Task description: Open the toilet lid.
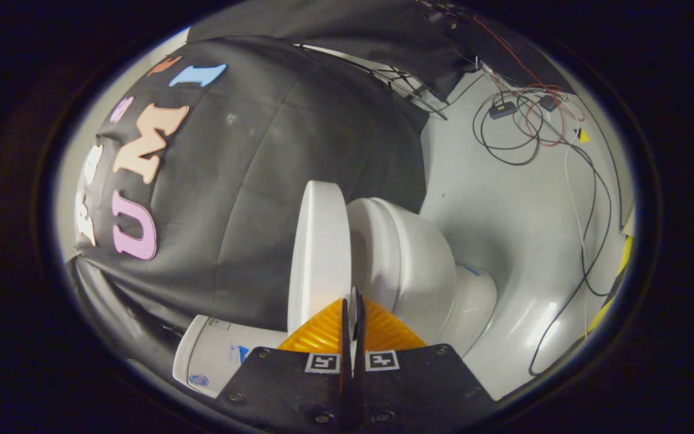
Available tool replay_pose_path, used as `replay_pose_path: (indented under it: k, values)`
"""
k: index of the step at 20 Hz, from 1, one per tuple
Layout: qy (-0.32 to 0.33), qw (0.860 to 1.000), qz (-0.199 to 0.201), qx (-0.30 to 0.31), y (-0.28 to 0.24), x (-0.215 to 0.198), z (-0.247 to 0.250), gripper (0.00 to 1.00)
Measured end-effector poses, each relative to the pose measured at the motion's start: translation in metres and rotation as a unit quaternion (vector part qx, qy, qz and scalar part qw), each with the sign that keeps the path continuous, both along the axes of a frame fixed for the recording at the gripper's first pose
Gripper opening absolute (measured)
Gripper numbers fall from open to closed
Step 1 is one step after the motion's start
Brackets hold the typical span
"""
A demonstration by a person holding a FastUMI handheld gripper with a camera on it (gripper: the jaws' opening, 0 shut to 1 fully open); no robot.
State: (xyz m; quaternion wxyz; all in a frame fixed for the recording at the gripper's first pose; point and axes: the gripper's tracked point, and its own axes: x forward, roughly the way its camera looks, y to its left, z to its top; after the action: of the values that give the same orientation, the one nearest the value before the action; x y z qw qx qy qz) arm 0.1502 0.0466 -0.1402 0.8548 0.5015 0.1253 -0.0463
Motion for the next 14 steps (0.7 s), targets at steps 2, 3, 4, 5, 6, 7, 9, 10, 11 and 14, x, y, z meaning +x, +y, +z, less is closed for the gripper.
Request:
replay_pose_path:
  k: [2, 3, 4, 5, 6, 7, 9, 10, 11, 14]
  values:
    - [0.005, 1.000, -0.006, -0.011, 0.002, -0.002, 0.009, 0.01]
    - [0.003, 1.000, -0.009, -0.015, 0.004, -0.003, 0.014, 0.01]
    - [0.001, 1.000, -0.007, -0.018, 0.007, -0.003, 0.020, 0.01]
    - [-0.002, 1.000, -0.010, -0.020, 0.009, -0.005, 0.027, 0.01]
    - [0.000, 1.000, -0.008, -0.024, 0.012, -0.005, 0.032, 0.01]
    - [0.003, 0.999, -0.012, -0.032, 0.014, -0.006, 0.037, 0.01]
    - [0.000, 0.999, -0.017, -0.041, 0.018, -0.010, 0.051, 0.01]
    - [-0.002, 0.999, -0.016, -0.046, 0.025, -0.010, 0.062, 0.01]
    - [-0.007, 0.998, -0.014, -0.058, 0.029, -0.012, 0.072, 0.01]
    - [-0.003, 0.996, -0.009, -0.083, 0.041, -0.016, 0.090, 0.01]
